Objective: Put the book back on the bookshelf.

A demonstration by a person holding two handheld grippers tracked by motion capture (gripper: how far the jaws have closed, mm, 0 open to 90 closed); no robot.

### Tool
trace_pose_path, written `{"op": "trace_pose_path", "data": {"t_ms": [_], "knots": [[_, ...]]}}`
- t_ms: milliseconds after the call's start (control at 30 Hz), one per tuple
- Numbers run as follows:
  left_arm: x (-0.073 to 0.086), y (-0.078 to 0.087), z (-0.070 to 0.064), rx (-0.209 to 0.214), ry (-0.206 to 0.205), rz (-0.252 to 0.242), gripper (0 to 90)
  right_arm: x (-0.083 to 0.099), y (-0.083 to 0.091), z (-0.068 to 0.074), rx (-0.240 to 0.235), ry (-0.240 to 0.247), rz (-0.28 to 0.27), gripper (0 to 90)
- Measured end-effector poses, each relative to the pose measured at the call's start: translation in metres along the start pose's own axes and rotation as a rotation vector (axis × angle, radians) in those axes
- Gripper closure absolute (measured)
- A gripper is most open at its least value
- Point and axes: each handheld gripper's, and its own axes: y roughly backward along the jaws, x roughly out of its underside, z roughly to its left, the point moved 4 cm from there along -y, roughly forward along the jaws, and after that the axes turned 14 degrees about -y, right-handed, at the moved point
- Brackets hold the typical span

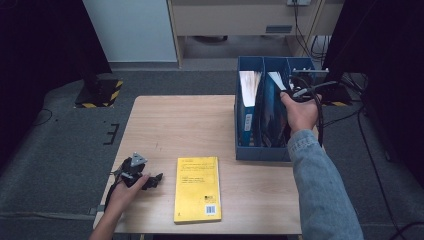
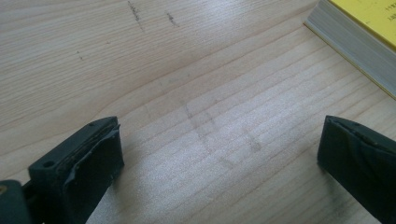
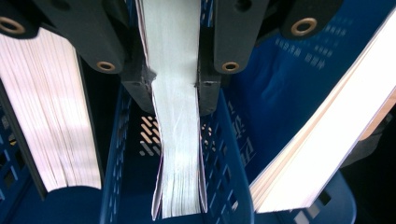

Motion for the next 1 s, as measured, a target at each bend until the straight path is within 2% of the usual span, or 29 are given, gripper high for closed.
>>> {"op": "trace_pose_path", "data": {"t_ms": [400,667,933,967,1000], "knots": [[0.0,0.0,0.0,0.004,-0.004,0.002,0.0,-0.011,-0.016,0.001,0.026,0.0,-0.047,72.9],[0.0,0.0,0.0,0.006,-0.005,0.002,0.0,-0.003,-0.024,0.003,0.026,0.012,-0.094,72.8],[0.0,0.0,0.0,0.005,-0.005,0.0,0.0,0.002,-0.022,0.006,0.015,0.019,-0.085,71.5],[0.0,0.0,0.0,0.004,-0.005,-0.001,0.0,0.003,-0.022,0.007,0.01,0.017,-0.088,71.0],[0.0,0.0,0.0,0.005,-0.007,-0.001,0.0,0.006,-0.021,0.007,-0.01,-0.006,-0.084,68.7]]}}
